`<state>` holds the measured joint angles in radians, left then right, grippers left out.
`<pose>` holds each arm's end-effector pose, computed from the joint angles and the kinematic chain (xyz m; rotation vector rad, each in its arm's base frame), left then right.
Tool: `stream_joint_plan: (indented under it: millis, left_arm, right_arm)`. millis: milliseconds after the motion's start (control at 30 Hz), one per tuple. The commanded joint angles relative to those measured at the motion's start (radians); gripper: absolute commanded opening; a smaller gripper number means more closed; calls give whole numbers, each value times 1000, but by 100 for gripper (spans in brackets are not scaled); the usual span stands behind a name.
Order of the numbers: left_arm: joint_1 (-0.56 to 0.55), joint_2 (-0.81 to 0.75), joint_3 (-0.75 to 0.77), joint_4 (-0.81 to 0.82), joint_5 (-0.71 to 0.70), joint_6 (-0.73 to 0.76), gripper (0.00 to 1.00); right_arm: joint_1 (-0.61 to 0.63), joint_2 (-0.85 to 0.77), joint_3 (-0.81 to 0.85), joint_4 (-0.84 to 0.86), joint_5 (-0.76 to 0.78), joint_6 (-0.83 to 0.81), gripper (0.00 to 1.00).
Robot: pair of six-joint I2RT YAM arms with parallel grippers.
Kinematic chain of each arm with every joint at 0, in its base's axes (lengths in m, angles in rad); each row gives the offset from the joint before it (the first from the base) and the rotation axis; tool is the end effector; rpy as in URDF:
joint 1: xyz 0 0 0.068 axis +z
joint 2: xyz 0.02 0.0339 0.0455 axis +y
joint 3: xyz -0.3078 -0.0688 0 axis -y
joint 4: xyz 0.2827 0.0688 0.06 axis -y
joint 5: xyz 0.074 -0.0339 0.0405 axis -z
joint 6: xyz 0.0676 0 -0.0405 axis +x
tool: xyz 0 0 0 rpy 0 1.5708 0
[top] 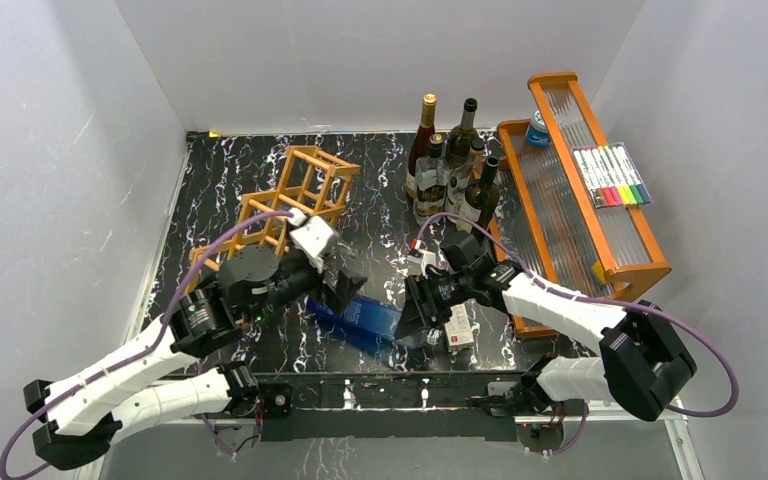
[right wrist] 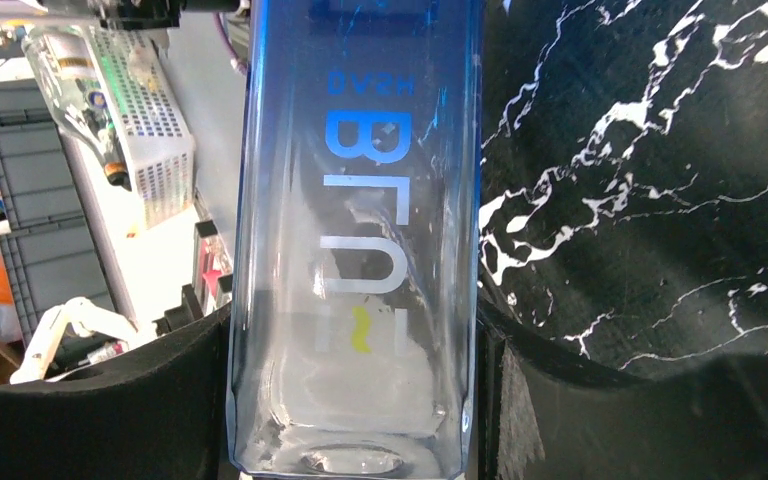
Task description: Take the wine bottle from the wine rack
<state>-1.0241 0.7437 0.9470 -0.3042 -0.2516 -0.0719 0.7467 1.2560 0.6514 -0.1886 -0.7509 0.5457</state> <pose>0.1168 -0.1595 0.4237 0.6046 1.5952 -0.6152 0.1727 0.2227 0.2069 -0.6731 2.5244 1.4478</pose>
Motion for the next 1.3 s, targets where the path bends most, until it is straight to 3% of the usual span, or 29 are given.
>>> stream_joint_plan:
  millis: [0, 133, 400, 767, 1267]
  left_arm:
    - [-4, 41, -20, 21, 347, 199, 98]
    - [-4, 96, -47, -36, 472, 340, 98]
    - [-4, 201, -108, -49, 485, 495, 98]
    - [-9, 252, -204, 113, 619, 486, 98]
    - [-90, 352, -254, 217, 531, 592, 98]
  right_arm:
    - [-3, -50, 103, -89, -136, -89, 0]
    - [-8, -60, 129, -118, -149, -96, 0]
    - [-13, -52, 172, -158, -157, -107, 0]
    - [-21, -24, 187, -160, -163, -116, 0]
    - [-21, -16, 185, -147, -193, -102, 0]
